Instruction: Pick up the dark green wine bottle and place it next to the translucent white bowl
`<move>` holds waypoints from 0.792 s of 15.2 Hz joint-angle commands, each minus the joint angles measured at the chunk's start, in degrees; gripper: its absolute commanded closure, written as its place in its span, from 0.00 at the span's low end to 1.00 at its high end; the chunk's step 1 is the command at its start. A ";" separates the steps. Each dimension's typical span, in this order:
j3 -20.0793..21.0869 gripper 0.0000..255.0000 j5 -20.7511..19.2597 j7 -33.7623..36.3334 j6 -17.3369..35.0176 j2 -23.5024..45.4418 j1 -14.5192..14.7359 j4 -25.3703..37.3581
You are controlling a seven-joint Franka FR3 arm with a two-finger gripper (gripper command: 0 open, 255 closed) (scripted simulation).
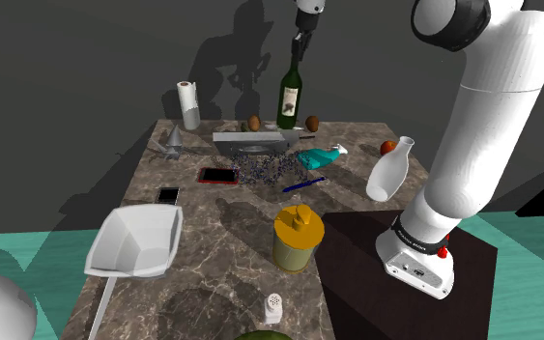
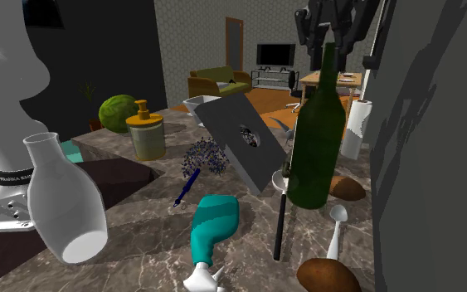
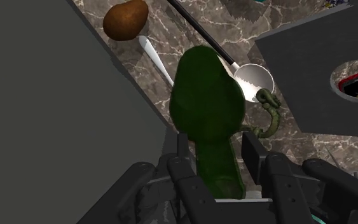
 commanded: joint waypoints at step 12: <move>-0.19 1.00 0.40 0.30 -10.75 1.74 -0.93 12.46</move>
